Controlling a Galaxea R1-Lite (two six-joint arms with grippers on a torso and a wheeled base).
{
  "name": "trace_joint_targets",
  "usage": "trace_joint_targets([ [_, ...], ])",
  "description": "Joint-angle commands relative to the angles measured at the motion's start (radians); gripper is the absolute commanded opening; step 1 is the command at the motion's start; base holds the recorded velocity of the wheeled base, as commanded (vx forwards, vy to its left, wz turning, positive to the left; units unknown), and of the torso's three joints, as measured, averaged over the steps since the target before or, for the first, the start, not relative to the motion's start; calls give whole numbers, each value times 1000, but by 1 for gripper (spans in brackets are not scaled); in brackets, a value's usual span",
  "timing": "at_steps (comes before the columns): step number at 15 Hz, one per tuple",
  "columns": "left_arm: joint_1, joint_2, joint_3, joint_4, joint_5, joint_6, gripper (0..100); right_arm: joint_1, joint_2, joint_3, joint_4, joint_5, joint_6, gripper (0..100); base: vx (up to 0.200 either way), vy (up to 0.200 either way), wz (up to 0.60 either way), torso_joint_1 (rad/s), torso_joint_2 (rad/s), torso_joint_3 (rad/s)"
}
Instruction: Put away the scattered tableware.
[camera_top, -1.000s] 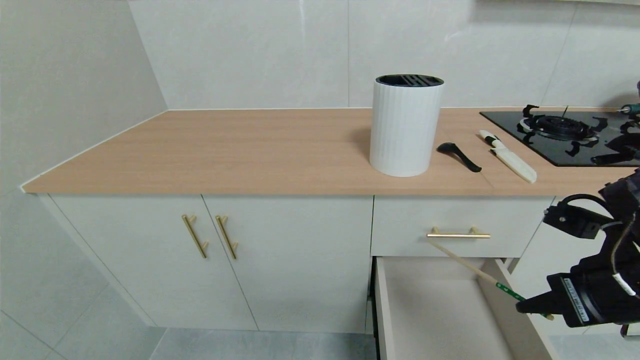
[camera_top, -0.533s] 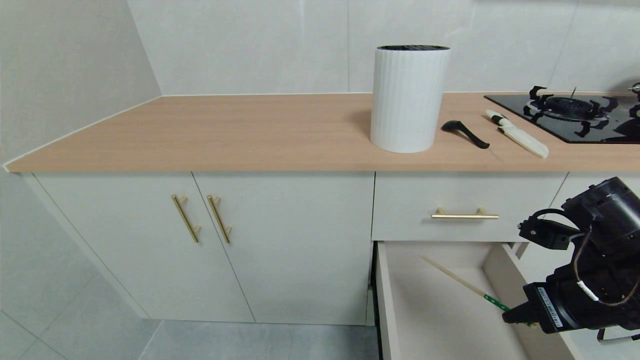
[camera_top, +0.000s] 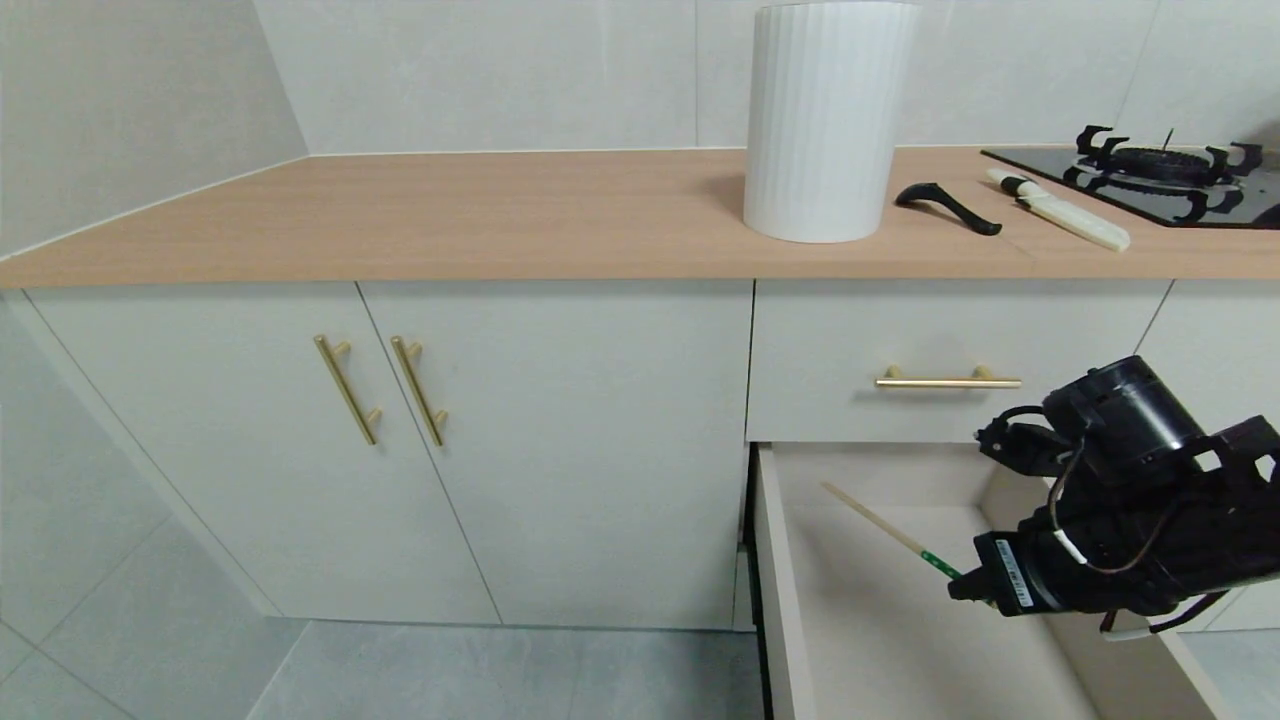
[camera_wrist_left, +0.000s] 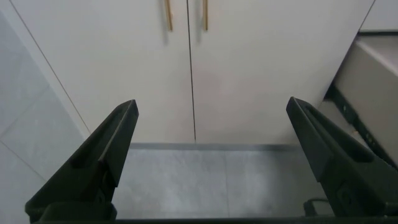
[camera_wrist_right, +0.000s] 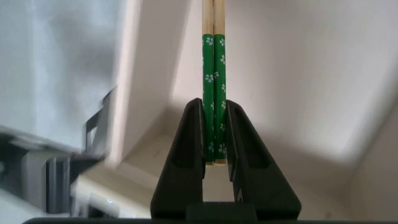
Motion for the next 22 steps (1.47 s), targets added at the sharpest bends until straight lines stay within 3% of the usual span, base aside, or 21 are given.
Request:
trace_joint_targets([
  [1,0,0,0,0,0,0,100,0,59,0,-15,-15,1,0,0,0,0,-36,95,41],
  [6,0,0,0,0,0,0,100,-2,171,-70,-107,-29,-2,0,0,0,0,0,0,0],
  [9,0,0,0,0,0,0,100,24,378,-107,-112,-182,7,0,0,0,0,0,0,0],
  [15,0,0,0,0,0,0,100,79,484,-108,-182,-196,98,0,0,0,0,0,0,0],
  [22,0,0,0,0,0,0,100,126,606,-81,-230,-211,103,0,0,0,0,0,0,0],
])
